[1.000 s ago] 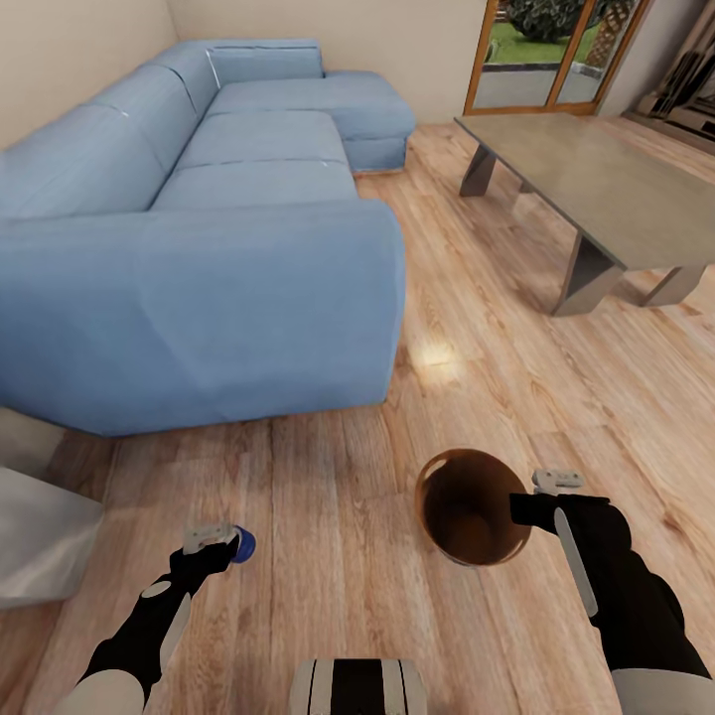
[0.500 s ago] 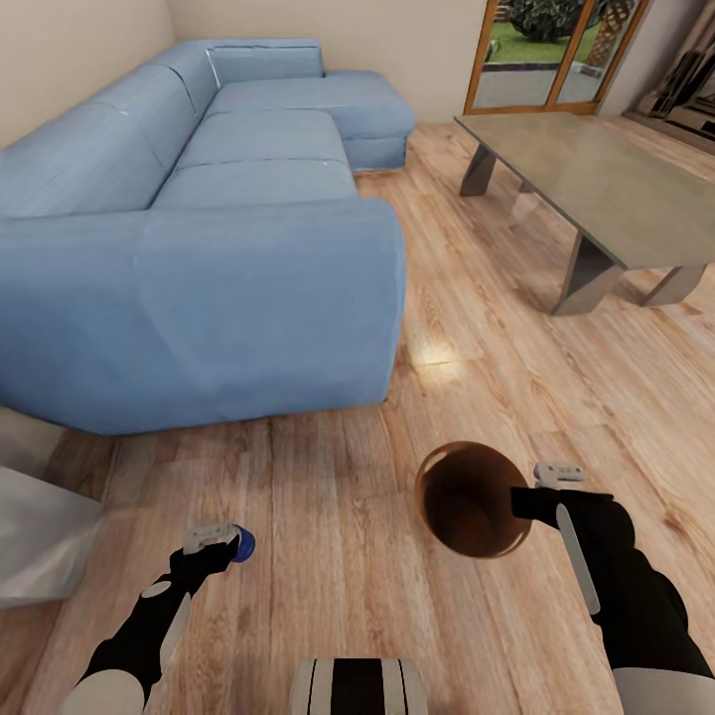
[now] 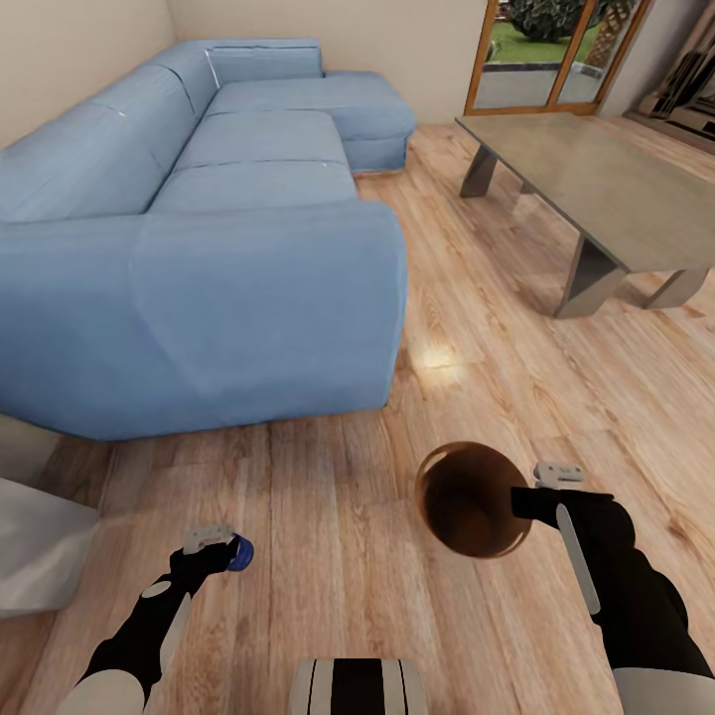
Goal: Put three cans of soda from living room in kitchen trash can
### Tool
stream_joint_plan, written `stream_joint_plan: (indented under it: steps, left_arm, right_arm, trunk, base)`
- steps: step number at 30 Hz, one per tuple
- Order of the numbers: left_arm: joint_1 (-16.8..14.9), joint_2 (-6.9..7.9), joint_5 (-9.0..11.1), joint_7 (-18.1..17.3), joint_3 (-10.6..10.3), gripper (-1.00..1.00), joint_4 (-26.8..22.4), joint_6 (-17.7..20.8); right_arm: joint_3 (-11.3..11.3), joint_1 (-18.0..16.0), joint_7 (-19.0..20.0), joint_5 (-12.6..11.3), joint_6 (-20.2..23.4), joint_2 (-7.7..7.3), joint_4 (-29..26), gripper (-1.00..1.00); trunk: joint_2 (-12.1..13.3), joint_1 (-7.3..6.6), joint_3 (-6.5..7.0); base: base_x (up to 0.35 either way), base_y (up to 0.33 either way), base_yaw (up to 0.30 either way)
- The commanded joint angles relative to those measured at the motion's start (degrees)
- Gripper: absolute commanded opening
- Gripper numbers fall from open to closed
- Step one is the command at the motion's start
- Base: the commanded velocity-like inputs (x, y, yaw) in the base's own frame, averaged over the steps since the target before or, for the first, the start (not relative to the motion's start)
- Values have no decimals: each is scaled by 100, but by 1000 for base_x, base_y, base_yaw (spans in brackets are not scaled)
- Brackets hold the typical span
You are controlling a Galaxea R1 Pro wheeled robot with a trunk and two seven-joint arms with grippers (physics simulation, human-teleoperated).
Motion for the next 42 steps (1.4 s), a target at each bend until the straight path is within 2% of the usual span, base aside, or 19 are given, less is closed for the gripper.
stream_joint_plan:
  steps: [1, 8, 17, 27, 35, 42]
  left_arm:
    - [0, 0, 0, 0, 0, 100, 0, 0]
    - [0, 2, -1, 0, 0, 100, 0, 0]
    - [0, 0, -1, 0, 0, 100, 6, 0]
    - [0, 0, -1, 0, 0, 100, 8, 0]
    - [0, 0, -1, 0, 0, 100, 9, 0]
    - [0, 0, -1, 0, 0, 100, 9, 0]
  right_arm:
    - [1, -1, 32, -76, 0, 1, -1, -100]
    - [1, -1, 32, -76, 0, 1, -1, -100]
    - [1, -1, 32, -76, 0, 1, -1, -100]
    - [1, -1, 32, -76, 0, 1, -1, -100]
    - [1, -1, 32, -76, 0, 1, -1, -100]
    - [1, -1, 32, -76, 0, 1, -1, -100]
  trunk:
    - [0, 0, 0]
    - [0, 0, 0]
    - [-361, 197, -161]
    - [-362, 200, -183]
    - [-373, 220, -361]
    - [-373, 220, -361]
  base:
    - [15, 0, 0]
    - [5, 0, 0]
    - [0, 0, 0]
    - [0, 0, 0]
    - [0, 0, 0]
    - [0, 0, 0]
